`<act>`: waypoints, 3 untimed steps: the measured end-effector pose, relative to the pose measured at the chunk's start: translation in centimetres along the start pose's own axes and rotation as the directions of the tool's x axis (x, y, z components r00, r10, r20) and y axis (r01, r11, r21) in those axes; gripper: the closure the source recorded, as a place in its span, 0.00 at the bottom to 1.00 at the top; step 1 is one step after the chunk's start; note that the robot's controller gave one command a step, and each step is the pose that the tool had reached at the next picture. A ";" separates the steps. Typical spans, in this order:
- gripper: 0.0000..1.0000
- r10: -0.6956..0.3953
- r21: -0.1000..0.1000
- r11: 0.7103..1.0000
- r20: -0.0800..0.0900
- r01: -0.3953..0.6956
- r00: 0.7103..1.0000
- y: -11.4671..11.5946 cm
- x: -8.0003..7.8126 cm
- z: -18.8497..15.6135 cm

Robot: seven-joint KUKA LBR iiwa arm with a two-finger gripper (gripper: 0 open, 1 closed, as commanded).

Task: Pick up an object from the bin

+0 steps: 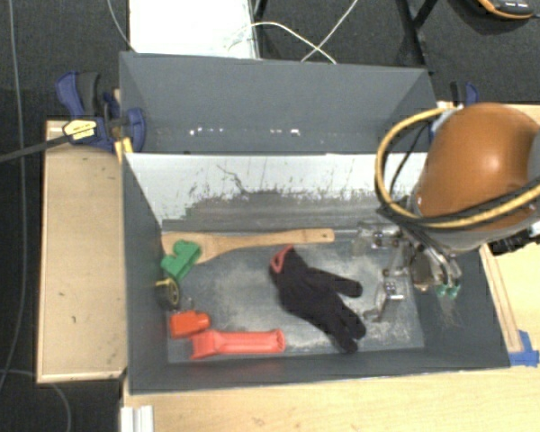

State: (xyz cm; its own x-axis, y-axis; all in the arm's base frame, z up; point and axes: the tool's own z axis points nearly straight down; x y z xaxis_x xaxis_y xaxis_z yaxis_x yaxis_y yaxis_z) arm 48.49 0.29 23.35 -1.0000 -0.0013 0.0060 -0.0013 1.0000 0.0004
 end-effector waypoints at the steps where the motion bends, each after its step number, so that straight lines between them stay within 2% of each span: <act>1: 0.00 0.000 0.000 1.000 0.009 0.000 1.000 0.0 -0.2 -0.4; 2: 0.00 0.002 -0.001 1.000 0.013 -0.002 1.000 3.5 0.3 12.9; 3: 0.00 -0.008 0.000 1.000 0.026 0.008 1.000 5.5 -0.1 7.1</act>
Offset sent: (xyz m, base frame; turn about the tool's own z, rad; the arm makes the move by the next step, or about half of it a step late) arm -0.0067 0.0429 -0.1635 0.0043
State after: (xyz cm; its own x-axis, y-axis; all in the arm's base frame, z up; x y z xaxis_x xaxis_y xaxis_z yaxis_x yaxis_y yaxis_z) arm 48.53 5.76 16.28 -0.9997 -0.0093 -0.0205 -0.0093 1.0000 0.0006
